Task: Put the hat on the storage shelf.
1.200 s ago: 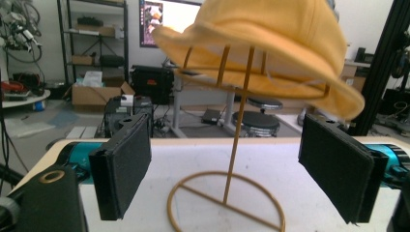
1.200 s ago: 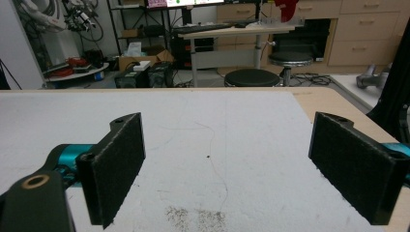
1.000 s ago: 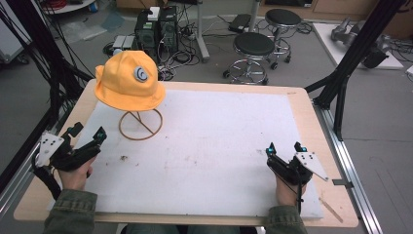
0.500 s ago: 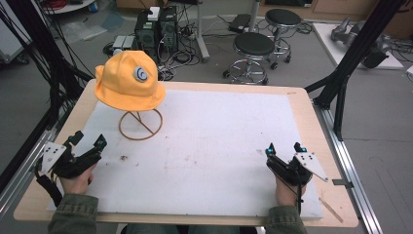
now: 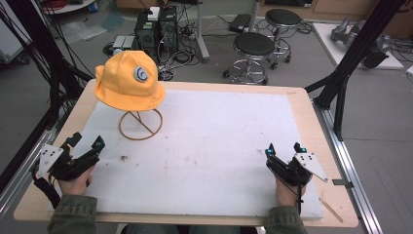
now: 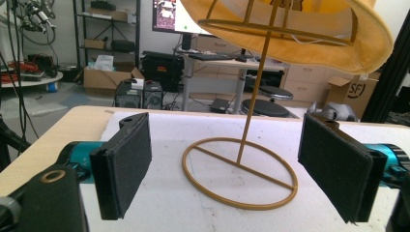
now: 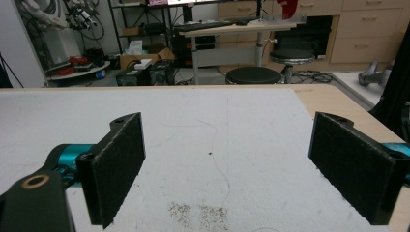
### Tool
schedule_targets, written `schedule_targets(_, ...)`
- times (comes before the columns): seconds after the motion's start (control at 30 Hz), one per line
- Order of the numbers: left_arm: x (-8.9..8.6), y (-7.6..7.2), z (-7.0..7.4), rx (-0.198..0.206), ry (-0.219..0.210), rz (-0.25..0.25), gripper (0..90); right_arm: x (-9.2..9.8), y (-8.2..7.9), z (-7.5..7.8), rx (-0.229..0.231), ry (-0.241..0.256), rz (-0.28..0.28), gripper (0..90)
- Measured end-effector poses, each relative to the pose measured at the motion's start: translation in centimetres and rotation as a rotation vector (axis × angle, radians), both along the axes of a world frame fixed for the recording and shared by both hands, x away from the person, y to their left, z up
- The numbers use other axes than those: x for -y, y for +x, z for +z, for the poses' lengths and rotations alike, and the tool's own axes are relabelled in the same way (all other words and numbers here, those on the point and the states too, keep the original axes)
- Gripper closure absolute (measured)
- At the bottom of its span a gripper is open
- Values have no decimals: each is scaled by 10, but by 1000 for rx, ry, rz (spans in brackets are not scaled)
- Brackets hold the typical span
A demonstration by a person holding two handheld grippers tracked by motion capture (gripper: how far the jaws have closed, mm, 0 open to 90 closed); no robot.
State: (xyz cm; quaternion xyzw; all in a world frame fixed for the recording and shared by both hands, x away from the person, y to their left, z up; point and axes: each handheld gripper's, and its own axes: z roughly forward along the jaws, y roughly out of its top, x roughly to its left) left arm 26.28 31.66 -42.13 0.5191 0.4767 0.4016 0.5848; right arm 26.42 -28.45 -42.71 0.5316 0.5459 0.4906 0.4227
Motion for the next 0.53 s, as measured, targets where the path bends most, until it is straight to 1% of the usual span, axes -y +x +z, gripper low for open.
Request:
schedule_targets(0.23,-1,0,-1,-4,-7,0,200,-1,0,0,-7,6,1,118)
schedule_targets(0.33,0,0,-2,-7,-10,-2,202,-1,0,-1,-11,-1,7,118)
schedule_targets(0.43,-1,-1,-3,-1,3,14,214,-1,1,-1,-11,-4,10,118)
schedule_targets(0.53,-1,-2,-4,0,3,24,216,-2,1,-1,-17,0,11,118)
